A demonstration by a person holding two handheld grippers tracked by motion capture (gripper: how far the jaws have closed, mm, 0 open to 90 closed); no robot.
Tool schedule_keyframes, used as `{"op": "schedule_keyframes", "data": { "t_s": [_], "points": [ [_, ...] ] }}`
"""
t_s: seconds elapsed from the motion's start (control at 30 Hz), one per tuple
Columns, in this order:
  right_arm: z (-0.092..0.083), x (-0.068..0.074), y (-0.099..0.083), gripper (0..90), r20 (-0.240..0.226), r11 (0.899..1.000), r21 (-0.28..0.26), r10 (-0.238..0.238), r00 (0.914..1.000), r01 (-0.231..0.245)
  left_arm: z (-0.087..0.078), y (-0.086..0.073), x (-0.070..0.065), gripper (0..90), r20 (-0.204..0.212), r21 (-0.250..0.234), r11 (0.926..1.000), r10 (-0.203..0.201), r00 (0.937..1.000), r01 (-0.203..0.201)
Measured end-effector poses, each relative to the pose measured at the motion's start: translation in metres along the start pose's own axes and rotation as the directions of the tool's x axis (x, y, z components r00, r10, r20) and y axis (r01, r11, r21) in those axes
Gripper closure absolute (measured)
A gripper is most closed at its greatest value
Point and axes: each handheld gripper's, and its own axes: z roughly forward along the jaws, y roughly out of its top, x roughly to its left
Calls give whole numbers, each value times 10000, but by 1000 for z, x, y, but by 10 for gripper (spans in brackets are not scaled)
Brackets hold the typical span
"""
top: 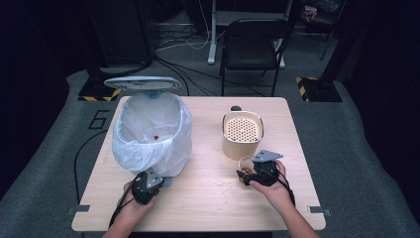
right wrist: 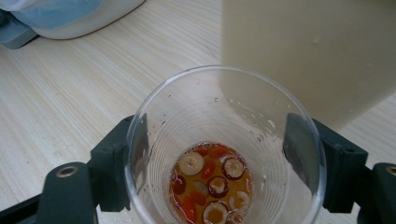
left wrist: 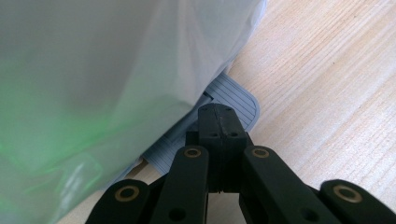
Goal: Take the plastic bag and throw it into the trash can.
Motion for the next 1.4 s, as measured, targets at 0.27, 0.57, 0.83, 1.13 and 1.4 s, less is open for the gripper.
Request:
{"op": "schedule_keyframes", "data": {
  "t_s": [0.27,0.57,0.83,1.13,1.4],
  "points": [
    [-12,-17,-8,232,485,9994,115,315,9983,-321,0,0,0,900,12,-4,10000,-2,10000,2],
    [-25,-49,-20,232,1231,9950,-8,996,9874,-1003,0,0,0,900,-13,11,10000,8,10000,-8],
    [-33,-68,-27,226,1656,9893,-80,1449,9755,-1456,0,0,0,900,3,3,10000,-7,10000,7],
    [-36,-76,-28,136,1725,9847,-201,1740,9695,-1731,0,0,0,900,37,15,10000,-13,10000,13],
    [-40,-73,-20,71,1710,9872,-266,1593,9723,-1571,0,0,0,900,-11,8,10000,2,10000,-2]
  ]
}}
